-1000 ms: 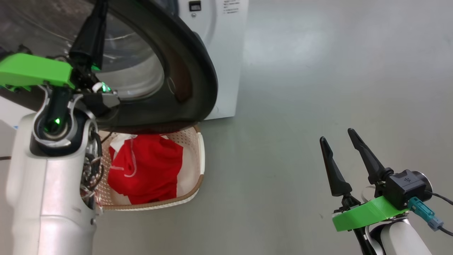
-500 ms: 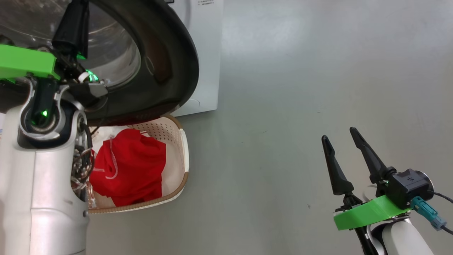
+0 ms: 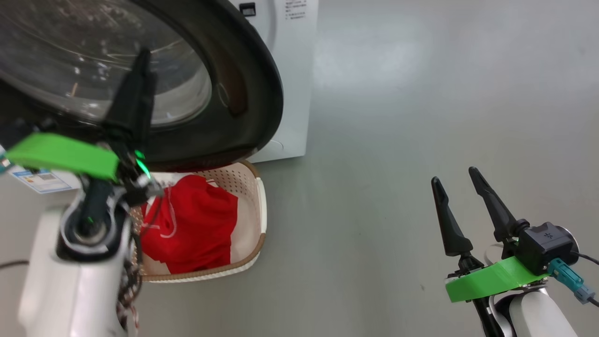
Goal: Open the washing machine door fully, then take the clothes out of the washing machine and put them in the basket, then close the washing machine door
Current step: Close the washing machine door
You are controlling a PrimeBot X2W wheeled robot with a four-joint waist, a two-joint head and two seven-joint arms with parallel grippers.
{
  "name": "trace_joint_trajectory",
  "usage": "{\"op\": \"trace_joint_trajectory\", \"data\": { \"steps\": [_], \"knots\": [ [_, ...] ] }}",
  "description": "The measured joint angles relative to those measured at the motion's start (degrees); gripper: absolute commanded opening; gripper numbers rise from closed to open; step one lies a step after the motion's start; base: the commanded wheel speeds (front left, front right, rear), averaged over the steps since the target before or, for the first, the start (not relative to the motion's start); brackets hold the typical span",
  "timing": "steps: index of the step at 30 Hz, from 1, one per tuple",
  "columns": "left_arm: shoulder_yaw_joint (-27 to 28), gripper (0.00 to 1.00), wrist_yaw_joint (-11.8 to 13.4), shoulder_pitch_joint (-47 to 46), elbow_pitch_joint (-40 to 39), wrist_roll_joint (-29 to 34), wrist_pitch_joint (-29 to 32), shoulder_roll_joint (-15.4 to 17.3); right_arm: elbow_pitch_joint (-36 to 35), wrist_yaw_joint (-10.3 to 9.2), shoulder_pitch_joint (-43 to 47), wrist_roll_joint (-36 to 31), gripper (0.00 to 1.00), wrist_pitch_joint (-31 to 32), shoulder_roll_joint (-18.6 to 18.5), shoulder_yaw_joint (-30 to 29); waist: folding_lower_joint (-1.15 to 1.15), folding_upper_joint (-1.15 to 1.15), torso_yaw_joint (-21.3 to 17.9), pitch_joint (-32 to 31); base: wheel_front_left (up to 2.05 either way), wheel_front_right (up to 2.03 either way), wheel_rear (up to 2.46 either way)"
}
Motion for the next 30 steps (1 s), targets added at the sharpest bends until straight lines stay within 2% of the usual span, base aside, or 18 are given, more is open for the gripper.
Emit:
{"op": "trace_joint_trajectory", "data": {
  "steps": [7, 12, 15, 19, 24, 30],
  "knots": [
    [-5.48, 1.00, -2.79, 9.66, -3.48, 12.14, -5.39, 3.46, 0.15, 0.00, 0.12, -0.01, 1.00, 0.00, 0.01, -0.34, 0.00, 0.00, 2.08, -2.36, 0.00, 0.00, 0.00],
    [-9.69, 1.00, -4.66, 14.85, -5.33, 24.23, -13.81, 6.19, 0.59, 0.00, 0.34, -0.04, 1.00, 0.00, 0.00, -0.45, 0.00, 0.00, 3.55, -4.25, 0.00, 0.00, 0.00],
    [-12.30, 1.00, -4.78, 17.74, -5.93, 31.76, -19.03, 7.99, 0.32, 0.00, 0.43, -0.18, 1.00, 0.00, 0.02, -0.67, 0.00, 0.00, 4.38, -5.42, 0.00, 0.00, 0.00],
    [-13.85, 1.00, -2.56, 21.33, -6.34, 41.62, -23.66, 9.95, -1.09, 0.00, 0.61, 0.08, 1.00, 0.00, -0.01, -1.97, 0.00, 0.00, 5.37, -6.86, 0.00, 0.00, 0.00],
    [-13.63, 1.00, 0.51, 25.20, -9.69, 50.70, -25.17, 10.74, -1.57, 0.00, 2.81, -0.02, 1.00, 0.00, 0.02, -2.32, 0.00, 0.00, 6.23, -8.51, 0.00, 0.00, 0.00],
    [-9.65, 1.00, 1.47, 31.59, -14.65, 59.22, -25.20, 10.39, -2.71, 0.00, 5.34, -0.16, 1.00, 0.00, 0.11, -3.60, 0.00, 0.00, 7.04, -10.81, 0.00, 0.00, 0.00]
  ]
}}
